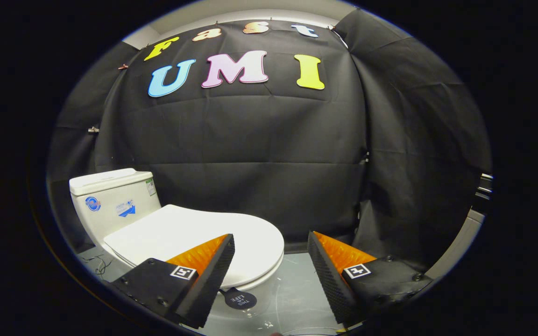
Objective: Open the toilet lid.
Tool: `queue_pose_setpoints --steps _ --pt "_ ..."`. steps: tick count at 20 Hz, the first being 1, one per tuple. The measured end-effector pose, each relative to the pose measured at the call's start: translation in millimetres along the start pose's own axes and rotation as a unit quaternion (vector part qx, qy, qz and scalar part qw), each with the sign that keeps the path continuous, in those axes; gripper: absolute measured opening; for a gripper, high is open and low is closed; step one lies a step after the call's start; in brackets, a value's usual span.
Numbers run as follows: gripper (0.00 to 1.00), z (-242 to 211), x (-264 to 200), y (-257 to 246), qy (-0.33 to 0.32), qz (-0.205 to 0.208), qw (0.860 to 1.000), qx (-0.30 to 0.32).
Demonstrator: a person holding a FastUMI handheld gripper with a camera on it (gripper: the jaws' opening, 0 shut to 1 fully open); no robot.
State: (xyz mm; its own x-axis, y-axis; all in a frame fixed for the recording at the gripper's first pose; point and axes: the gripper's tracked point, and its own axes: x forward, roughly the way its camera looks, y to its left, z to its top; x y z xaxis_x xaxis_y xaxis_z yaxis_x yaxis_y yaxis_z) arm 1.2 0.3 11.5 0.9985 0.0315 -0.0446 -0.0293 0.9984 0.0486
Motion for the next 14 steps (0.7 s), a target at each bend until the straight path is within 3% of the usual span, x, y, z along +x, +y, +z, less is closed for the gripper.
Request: queue_pose_setpoints --steps 4,10,14 --pt "0.99 -2 1 -4 0.024 0.001 0.999 0.039" --pt "0.98 -25 -9 -12 0.046 -0.004 0.998 0.051" --pt "0.99 -56 -14 -7 0.092 0.002 0.987 0.132"
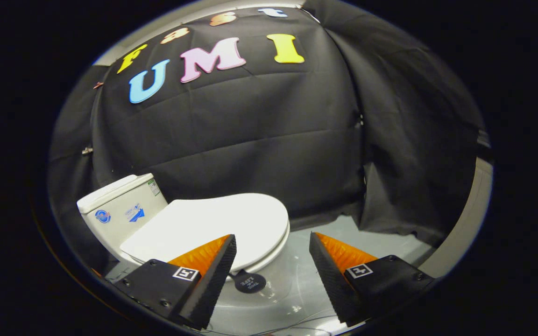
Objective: Open the toilet lid.
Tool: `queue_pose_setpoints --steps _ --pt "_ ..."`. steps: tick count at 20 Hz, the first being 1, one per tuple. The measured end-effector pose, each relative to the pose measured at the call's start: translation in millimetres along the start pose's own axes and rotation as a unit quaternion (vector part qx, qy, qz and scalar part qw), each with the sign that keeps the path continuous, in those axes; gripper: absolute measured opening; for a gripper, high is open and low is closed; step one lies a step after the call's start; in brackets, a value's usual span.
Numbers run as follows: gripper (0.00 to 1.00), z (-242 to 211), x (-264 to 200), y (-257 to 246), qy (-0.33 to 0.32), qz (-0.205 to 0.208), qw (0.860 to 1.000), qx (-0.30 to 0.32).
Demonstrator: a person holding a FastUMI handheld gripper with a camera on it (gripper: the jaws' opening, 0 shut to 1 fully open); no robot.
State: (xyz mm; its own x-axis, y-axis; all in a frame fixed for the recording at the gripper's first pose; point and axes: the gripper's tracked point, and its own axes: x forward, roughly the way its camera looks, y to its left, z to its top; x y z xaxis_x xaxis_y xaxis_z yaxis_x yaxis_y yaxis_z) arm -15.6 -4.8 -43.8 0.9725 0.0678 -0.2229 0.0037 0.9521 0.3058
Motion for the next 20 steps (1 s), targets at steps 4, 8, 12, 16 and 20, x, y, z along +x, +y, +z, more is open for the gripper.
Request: queue_pose_setpoints --steps 4,8,12,16,20 --pt "0.99 -27 7 -10 0.039 -0.01 0.994 0.104" --pt "0.95 -51 7 -16 0.079 0.0 0.974 0.214" --pt "0.87 -66 10 -1 0.112 0.038 0.918 0.378" --pt "0.72 -71 19 5 0.112 0.053 0.886 0.447" --pt "0.51 -70 19 12 0.112 0.076 0.873 0.468"
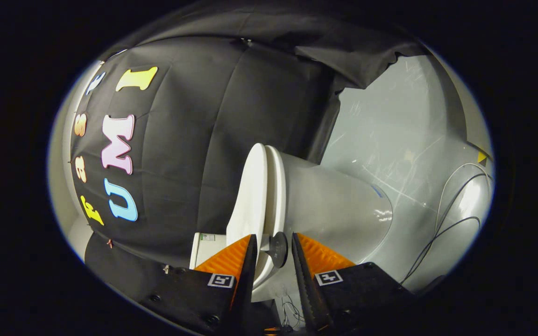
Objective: Open the toilet lid.
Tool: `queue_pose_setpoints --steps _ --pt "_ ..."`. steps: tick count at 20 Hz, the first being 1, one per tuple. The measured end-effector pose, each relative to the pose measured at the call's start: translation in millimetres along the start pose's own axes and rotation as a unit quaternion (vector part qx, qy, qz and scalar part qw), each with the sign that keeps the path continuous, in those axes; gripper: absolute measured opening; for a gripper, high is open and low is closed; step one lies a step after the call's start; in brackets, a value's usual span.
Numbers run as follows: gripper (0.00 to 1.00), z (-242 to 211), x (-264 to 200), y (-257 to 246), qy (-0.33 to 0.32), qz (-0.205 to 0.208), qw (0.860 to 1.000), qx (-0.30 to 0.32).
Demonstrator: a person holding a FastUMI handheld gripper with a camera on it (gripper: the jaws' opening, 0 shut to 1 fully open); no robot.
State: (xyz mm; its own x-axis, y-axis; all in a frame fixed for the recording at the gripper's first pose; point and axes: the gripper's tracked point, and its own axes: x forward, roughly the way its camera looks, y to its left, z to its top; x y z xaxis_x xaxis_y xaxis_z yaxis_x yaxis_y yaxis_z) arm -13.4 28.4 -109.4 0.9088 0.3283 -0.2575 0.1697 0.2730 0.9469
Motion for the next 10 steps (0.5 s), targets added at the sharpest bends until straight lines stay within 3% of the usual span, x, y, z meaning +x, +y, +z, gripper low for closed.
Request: queue_pose_setpoints --steps 2,4,8,10 --pt "0.48 -3 1 0 0.004 0.008 1.0 0.012" --pt "0.35 -6 2 -3 0.011 0.014 1.0 0.021" --pt "0.35 -9 6 -1 0.022 0.018 0.999 0.041" --pt "0.11 -4 9 -7 0.003 0.001 0.999 0.047"
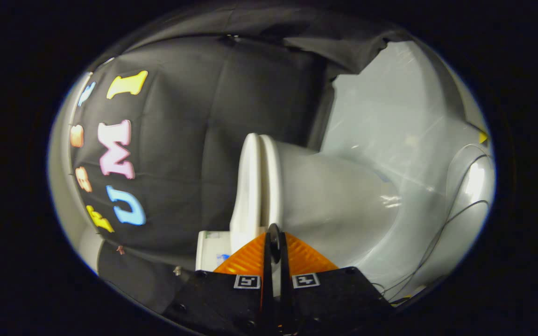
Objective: Open the toilet lid.
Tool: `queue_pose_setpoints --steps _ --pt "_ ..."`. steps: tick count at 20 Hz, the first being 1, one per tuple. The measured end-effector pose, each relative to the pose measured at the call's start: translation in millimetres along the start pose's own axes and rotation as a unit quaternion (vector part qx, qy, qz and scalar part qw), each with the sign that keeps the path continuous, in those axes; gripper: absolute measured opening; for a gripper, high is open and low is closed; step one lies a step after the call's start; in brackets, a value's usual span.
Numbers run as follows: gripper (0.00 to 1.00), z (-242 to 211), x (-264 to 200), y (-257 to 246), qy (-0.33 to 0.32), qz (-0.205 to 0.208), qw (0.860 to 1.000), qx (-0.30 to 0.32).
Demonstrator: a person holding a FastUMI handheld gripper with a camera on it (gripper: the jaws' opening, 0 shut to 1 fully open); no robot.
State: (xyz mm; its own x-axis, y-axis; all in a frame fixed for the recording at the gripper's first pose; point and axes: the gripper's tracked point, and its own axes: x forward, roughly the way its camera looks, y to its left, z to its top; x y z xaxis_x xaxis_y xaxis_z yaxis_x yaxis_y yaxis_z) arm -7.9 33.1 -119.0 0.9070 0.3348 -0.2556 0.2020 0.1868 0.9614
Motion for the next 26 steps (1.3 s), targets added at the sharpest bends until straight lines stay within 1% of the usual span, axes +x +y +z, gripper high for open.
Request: queue_pose_setpoints --steps 3,5,6,7,12,16,18,23,26 --pt "0.1 -5 0 2 0.014 0.013 1.0 0.003" --pt "0.1 -3 -3 -1 0.019 0.008 1.0 0.007" --pt "0.1 7 -1 -4 0.004 0.002 1.0 0.013" --pt "0.06 0 3 -2 0.009 0.008 1.0 0.007" --pt "0.05 3 -3 3 0.013 0.011 1.0 0.0" --pt "0.05 2 -4 7 0.015 0.002 0.999 -0.028" --pt "0.05 4 -7 13 0.008 -0.004 1.0 -0.03" --pt "0.05 5 -10 27 0.003 -0.006 0.998 -0.064" --pt "0.05 -2 -15 53 0.002 -0.022 0.993 -0.116"
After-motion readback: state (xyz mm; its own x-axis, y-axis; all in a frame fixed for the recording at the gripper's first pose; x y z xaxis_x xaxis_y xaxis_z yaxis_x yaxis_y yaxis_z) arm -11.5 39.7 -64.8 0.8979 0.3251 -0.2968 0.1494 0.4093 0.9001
